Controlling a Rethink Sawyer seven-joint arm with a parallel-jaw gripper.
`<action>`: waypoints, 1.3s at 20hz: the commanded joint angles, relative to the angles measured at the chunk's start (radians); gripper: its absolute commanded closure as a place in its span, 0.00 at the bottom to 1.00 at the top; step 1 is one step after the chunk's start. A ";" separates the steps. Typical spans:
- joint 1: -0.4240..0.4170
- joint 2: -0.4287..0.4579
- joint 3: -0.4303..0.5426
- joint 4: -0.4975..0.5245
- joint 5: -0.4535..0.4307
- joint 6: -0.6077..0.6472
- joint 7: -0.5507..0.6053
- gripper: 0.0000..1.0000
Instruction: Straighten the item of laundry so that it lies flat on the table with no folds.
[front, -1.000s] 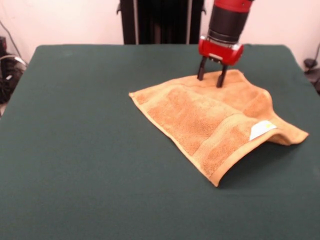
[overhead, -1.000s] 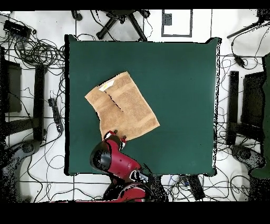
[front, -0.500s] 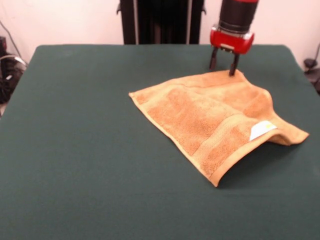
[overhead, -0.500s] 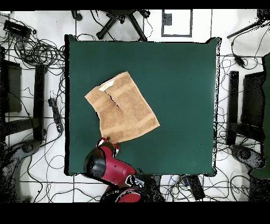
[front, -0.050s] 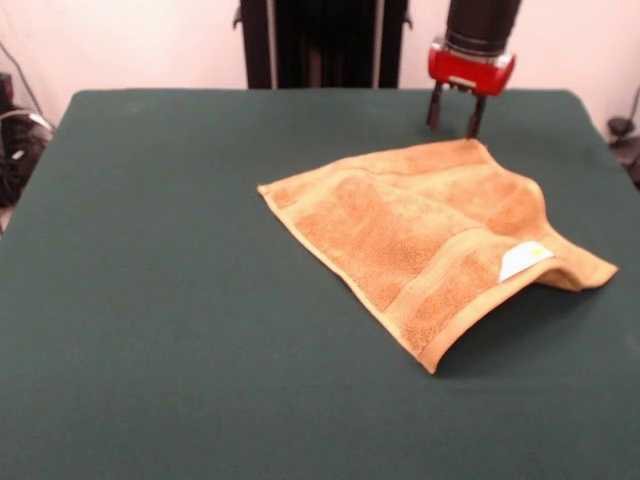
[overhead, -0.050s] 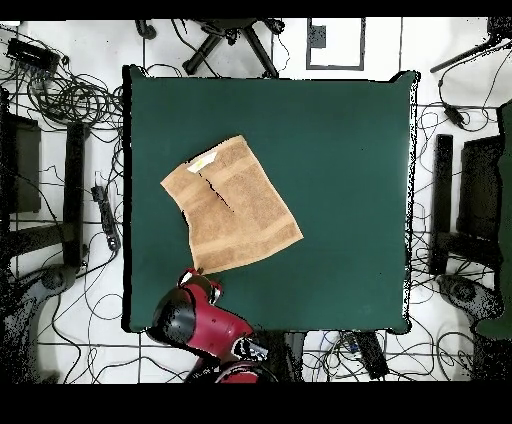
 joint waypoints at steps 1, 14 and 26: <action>0.076 0.024 -0.011 -0.157 0.176 0.123 0.219 0.00; 0.230 -0.014 -0.302 -0.308 0.147 0.534 0.175 0.00; 0.156 -0.008 -0.259 -0.380 0.137 0.500 0.185 0.00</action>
